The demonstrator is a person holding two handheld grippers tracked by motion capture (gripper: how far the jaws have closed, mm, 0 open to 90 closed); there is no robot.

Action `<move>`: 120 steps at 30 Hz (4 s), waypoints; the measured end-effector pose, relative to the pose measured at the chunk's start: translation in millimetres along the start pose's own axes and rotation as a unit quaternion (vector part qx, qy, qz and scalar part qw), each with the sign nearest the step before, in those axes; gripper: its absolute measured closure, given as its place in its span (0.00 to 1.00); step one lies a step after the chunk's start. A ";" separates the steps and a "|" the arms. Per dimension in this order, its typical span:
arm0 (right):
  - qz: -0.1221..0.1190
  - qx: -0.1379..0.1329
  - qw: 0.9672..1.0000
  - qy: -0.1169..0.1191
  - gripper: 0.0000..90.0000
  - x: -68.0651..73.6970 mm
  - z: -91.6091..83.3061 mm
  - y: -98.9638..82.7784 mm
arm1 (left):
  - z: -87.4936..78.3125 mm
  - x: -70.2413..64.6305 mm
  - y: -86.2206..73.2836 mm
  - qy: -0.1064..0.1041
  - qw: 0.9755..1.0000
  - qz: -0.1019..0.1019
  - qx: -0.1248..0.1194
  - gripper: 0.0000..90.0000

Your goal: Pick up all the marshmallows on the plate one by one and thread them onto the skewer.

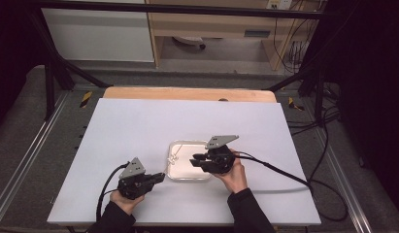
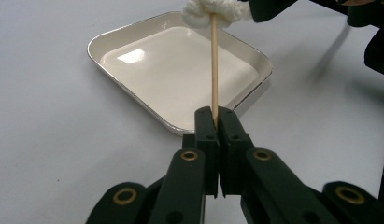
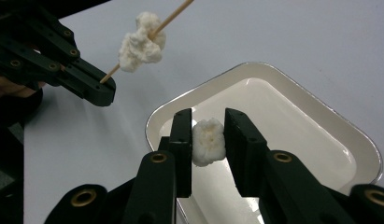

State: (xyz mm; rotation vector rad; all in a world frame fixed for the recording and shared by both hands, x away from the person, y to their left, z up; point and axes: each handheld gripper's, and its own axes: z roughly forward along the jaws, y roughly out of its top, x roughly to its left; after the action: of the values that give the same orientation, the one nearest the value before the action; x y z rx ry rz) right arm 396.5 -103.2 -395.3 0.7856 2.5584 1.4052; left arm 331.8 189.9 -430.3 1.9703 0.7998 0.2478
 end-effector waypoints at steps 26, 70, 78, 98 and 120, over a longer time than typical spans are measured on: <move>0.066 -0.091 0.993 0.029 0.82 -10.1 -35.0 21.7 | 1.5 -2.2 0.5 -0.005 1.000 0.006 0.002 0.98; 0.156 -0.131 0.972 0.114 0.83 -25.0 -9.4 29.8 | 2.7 -5.6 1.3 -0.016 1.000 0.015 -0.004 0.98; 0.163 -0.126 0.970 0.128 0.83 -24.5 -3.8 27.4 | 4.1 -6.6 0.8 -0.015 1.000 0.019 0.001 0.98; 0.161 -0.115 0.970 0.143 0.86 -18.3 7.4 19.7 | 7.2 -8.1 0.6 -0.008 0.999 0.034 0.024 0.98; 0.148 -0.106 0.972 0.146 0.88 -10.8 12.8 12.8 | 9.8 -9.0 -0.5 -0.011 0.999 0.033 0.031 0.98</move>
State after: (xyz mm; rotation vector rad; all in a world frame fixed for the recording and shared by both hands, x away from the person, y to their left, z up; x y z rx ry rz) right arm 415.0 -93.3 -393.6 1.0247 2.5067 1.9809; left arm 329.4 177.5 -434.4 2.0560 0.7362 0.2430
